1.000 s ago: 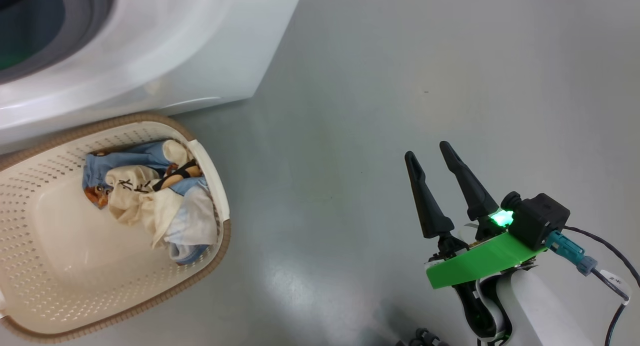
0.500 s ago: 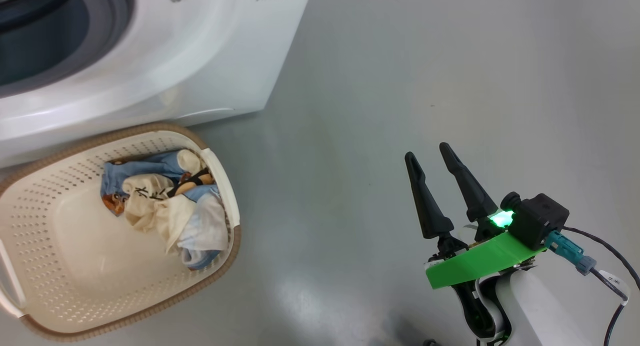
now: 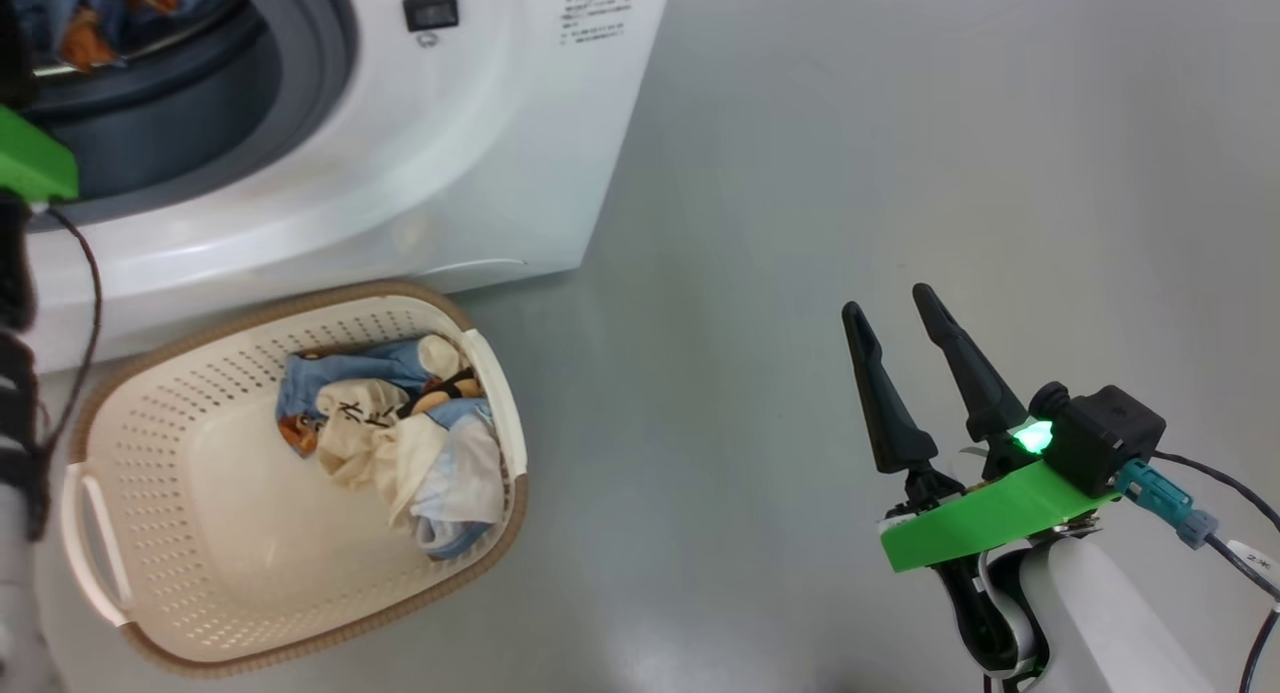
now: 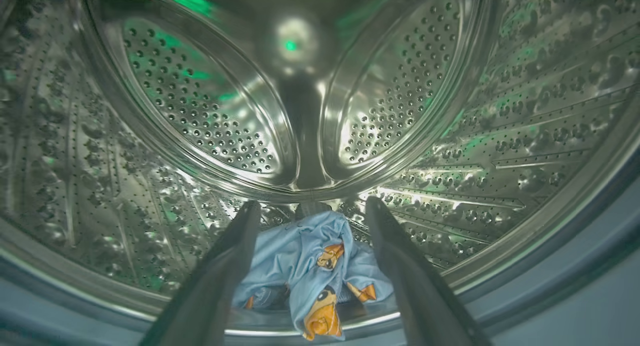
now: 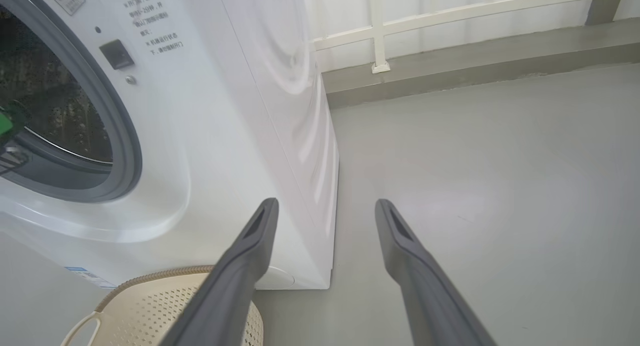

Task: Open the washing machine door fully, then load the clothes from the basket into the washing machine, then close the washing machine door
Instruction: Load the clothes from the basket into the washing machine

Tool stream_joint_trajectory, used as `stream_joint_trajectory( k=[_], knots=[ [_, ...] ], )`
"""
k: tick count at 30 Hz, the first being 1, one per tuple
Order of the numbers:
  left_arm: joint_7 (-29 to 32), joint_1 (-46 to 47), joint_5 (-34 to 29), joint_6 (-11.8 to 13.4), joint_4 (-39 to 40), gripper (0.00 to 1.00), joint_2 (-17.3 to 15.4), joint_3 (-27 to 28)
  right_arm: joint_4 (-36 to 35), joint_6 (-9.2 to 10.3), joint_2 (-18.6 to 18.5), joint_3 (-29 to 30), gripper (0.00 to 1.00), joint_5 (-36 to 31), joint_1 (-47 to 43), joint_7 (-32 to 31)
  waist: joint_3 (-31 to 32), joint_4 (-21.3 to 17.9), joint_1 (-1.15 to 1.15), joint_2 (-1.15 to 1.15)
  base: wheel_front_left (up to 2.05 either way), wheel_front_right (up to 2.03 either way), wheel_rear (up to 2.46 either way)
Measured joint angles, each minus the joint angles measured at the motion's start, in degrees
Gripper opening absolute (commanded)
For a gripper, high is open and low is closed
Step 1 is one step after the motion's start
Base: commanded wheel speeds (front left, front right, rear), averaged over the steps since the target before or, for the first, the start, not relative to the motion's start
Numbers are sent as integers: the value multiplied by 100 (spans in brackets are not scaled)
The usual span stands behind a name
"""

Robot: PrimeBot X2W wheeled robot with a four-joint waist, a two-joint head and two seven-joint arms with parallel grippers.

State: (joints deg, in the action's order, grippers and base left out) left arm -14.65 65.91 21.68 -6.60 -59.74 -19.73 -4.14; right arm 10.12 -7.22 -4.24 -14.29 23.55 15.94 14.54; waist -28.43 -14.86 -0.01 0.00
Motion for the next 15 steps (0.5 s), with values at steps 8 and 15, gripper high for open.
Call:
stream_joint_trajectory(
  k=[8, 15],
  knots=[
    [-4, -1125, -146, 0, 1072, 100, 427, 521, 51, 0, -197, 63, 100, -40, -44, 0, 358, 218, 0, 0, 0, 0, 0],
    [-4, -2029, -464, -52, 1696, 100, 726, 770, 100, 0, -348, 125, 100, -40, -260, 0, 699, 384, 0, 0, 0, 0, 0]
  ],
)
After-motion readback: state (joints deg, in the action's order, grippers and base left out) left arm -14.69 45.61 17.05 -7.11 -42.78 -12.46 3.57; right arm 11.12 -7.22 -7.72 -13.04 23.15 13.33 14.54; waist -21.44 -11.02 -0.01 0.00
